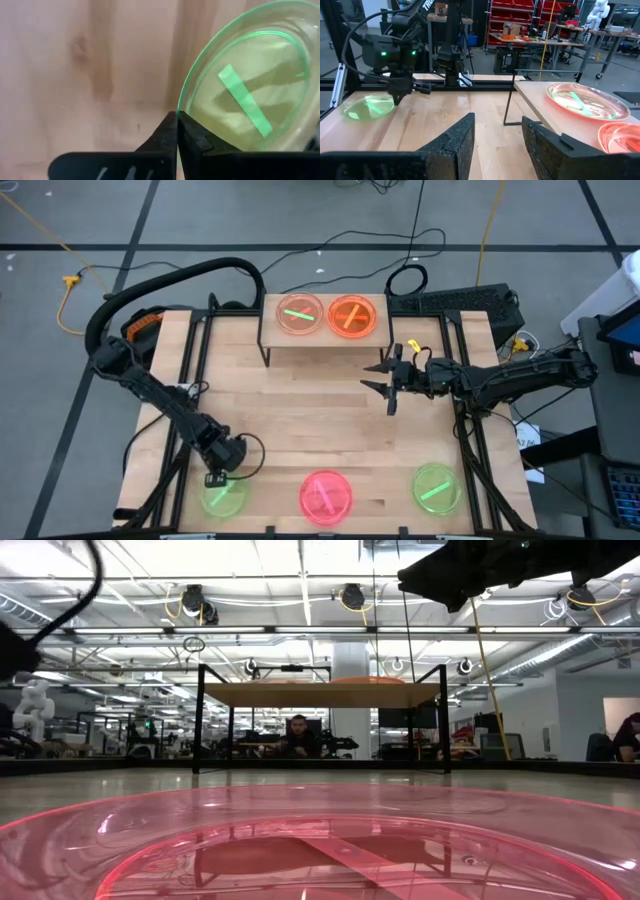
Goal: Place and stack plates onto a shelf
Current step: Stack the green plate on top of the green plate on the shelf
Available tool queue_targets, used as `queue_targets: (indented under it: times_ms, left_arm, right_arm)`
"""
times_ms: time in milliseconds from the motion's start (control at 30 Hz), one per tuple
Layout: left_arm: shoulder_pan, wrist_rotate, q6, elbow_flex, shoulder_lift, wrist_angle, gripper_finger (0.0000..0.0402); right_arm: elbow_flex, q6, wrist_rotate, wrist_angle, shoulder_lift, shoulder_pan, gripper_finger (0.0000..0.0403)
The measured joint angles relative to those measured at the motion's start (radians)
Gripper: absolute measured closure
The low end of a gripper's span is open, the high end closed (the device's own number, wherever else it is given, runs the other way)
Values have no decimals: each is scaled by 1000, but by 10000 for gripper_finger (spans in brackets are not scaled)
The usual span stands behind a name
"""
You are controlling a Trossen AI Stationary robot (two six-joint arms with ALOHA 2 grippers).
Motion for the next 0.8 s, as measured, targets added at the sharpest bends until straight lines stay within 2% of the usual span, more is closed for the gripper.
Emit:
queue_targets:
  times_ms: [300,567,800]
  left_arm:
    - [180,-103,-116,0,-175,-9,400]
    - [319,-186,-199,0,-446,17,401]
    - [472,-327,-232,0,-682,41,401]
  right_arm:
    - [0,-7,1,0,0,0,255]
    - [0,-10,2,0,0,0,255]
    - [0,-18,3,9,0,0,255]
